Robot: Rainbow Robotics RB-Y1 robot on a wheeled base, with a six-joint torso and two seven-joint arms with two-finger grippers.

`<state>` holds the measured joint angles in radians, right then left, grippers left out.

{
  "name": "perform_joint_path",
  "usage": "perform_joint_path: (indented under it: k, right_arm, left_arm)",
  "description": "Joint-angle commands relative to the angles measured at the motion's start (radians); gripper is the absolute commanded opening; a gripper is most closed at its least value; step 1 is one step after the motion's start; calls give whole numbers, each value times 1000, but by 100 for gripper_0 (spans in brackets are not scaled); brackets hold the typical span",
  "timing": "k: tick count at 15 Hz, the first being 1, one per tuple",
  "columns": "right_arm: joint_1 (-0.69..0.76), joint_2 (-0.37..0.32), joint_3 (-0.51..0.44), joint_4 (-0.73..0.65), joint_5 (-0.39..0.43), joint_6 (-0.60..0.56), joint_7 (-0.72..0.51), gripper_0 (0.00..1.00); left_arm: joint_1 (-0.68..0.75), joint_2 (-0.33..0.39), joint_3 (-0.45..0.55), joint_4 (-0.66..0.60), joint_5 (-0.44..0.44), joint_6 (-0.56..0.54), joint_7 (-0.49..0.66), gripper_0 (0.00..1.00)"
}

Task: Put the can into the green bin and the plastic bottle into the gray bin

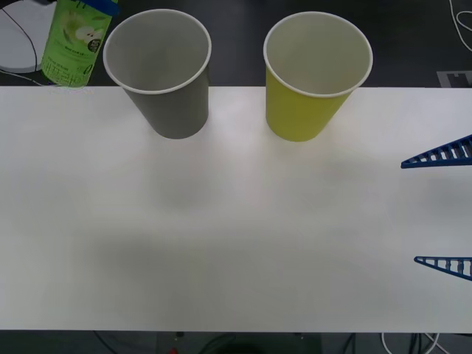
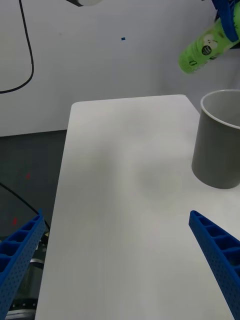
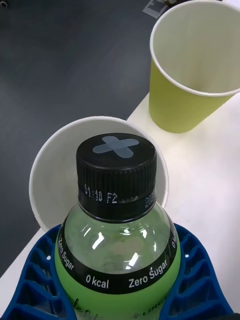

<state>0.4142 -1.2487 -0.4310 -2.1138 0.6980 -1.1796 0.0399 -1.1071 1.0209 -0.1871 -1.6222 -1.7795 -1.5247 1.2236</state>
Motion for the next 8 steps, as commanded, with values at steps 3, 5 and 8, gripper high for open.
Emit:
perform_joint_path:
  k: [3,5,8]
  right_arm:
    - [0,0,0,0,0,0,0,100]
    - [0,0,0,0,0,0,0,100]
    - [0,0,0,0,0,0,0,100]
  left_arm:
    - [-91,-48,-63,111,-15,0,-29,0]
    - [-111,-76,-68,163,-23,1,-55,0]
    - [-126,-113,-68,194,-60,1,-67,0]
